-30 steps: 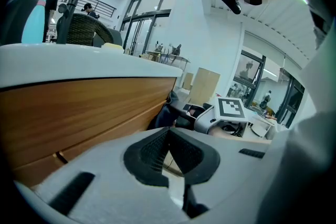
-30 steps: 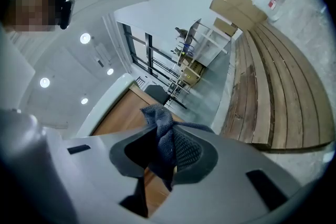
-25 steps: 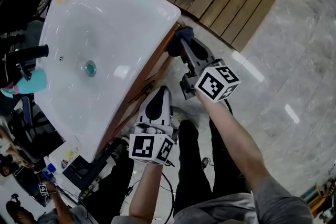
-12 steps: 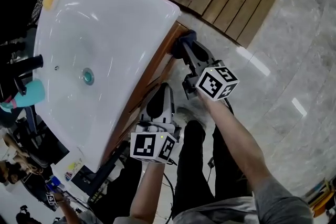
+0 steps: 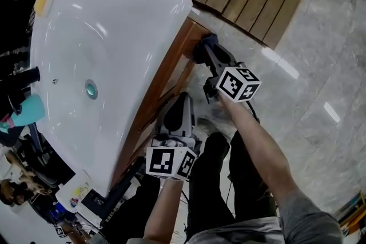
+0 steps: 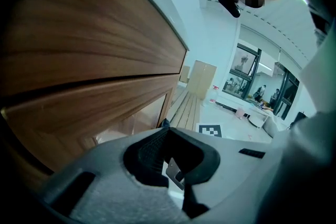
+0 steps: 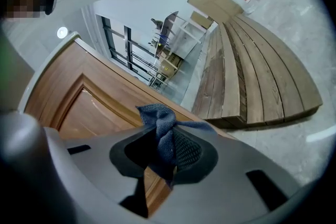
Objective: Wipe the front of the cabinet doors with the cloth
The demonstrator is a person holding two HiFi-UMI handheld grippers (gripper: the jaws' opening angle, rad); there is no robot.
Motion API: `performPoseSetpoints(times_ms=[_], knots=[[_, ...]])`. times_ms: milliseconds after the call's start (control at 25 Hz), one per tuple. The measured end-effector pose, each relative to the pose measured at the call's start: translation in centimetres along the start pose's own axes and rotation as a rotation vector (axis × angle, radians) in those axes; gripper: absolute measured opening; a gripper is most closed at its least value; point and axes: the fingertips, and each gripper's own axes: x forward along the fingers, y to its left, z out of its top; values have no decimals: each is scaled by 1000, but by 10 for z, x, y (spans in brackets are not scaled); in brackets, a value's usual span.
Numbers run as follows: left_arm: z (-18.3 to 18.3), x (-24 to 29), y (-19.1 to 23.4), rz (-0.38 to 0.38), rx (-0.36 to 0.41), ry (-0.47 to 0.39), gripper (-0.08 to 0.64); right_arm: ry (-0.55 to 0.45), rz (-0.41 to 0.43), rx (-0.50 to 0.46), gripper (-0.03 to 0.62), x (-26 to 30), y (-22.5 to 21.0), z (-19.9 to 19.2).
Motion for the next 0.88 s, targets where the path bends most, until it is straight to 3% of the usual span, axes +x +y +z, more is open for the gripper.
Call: performPoseSetpoints(times_ms=[600,880], knots=[[-17,-3,2,7,3,-3,8,22,-56,51,81,8,-34,-17],[-10,-14,-4,13,-5,-15,8,38,-49,45,81,-9,-21,-13]])
